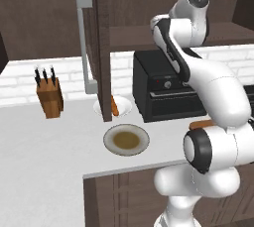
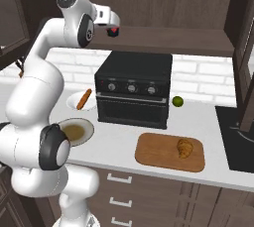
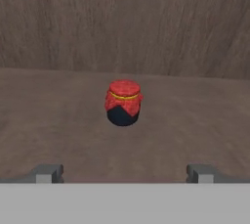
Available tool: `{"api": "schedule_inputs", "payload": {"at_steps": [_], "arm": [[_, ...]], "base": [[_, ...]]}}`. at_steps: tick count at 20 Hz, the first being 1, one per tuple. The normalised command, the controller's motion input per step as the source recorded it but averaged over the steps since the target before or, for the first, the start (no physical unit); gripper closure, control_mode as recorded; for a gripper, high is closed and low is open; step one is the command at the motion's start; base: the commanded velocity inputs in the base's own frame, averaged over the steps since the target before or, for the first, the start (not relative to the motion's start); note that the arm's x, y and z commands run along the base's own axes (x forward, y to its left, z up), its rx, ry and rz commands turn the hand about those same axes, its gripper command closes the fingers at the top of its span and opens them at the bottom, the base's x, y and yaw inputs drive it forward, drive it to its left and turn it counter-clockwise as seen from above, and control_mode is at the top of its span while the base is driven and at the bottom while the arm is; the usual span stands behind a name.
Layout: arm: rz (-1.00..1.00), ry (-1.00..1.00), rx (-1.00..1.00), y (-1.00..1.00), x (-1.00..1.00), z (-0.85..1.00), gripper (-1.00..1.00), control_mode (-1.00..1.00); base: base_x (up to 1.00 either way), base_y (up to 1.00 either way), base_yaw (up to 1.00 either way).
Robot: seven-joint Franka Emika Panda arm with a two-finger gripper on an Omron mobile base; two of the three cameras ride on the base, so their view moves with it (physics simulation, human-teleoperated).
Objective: From the different types of pastries on the counter, select a croissant and place it on the cutting board. Then retrieve a jar of jam from the cabinet and place it alongside the croissant on the cutting board.
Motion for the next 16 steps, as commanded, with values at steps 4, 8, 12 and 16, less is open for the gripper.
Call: {"api": "schedule_inputs", "payload": {"at_steps": [4,8,12,16], "arm": [[0.00,0.00,0.00,0.00,0.35,-0.10,-1.00,-1.00],[0.00,0.00,0.00,0.00,0.34,-0.07,-1.00,-1.00],[-0.01,0.00,0.00,0.00,0.30,-0.07,-1.00,-1.00],[-0.02,0.00,0.00,0.00,0.28,-0.08,-1.00,-1.00]], "base": [[0.00,0.00,0.00],[0.00,0.00,0.00],[0.00,0.00,0.00],[0.00,0.00,0.00]]}}
